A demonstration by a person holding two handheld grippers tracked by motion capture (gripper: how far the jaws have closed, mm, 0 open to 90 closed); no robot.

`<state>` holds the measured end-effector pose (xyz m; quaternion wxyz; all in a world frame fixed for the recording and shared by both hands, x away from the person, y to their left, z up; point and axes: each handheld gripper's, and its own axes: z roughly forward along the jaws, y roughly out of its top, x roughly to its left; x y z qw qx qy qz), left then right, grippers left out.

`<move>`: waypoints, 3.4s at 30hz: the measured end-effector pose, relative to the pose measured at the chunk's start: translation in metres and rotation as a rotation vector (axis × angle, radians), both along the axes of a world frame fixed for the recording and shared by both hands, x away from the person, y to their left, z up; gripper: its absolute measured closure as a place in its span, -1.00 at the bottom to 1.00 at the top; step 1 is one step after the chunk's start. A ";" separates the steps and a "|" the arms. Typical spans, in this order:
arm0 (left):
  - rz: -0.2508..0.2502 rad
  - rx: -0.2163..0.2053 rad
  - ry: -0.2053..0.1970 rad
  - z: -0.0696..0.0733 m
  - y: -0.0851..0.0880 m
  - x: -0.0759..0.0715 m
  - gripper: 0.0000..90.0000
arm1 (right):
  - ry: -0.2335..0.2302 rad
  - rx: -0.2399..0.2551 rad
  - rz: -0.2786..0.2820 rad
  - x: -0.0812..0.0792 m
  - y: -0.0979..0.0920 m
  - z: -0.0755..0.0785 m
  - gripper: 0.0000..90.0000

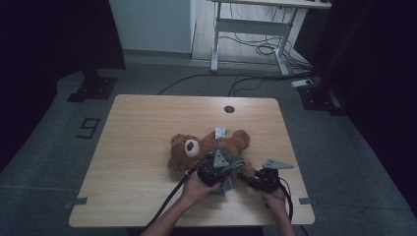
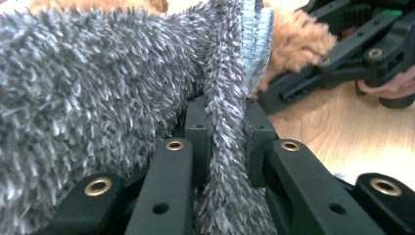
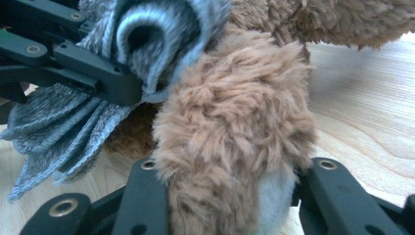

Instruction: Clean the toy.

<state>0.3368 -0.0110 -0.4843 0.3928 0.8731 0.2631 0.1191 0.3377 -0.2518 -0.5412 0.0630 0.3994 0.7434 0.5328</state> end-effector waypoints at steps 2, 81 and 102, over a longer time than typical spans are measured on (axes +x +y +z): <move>-0.001 0.000 0.008 -0.001 0.003 -0.001 0.71 | -0.001 -0.002 0.004 0.000 -0.001 0.000 0.33; 0.010 -0.108 -0.037 0.013 0.010 0.002 0.70 | 0.010 0.039 0.059 0.002 -0.007 -0.008 0.31; 0.041 -0.115 0.013 -0.019 0.046 -0.015 0.71 | 0.013 0.040 0.068 0.002 -0.008 -0.008 0.31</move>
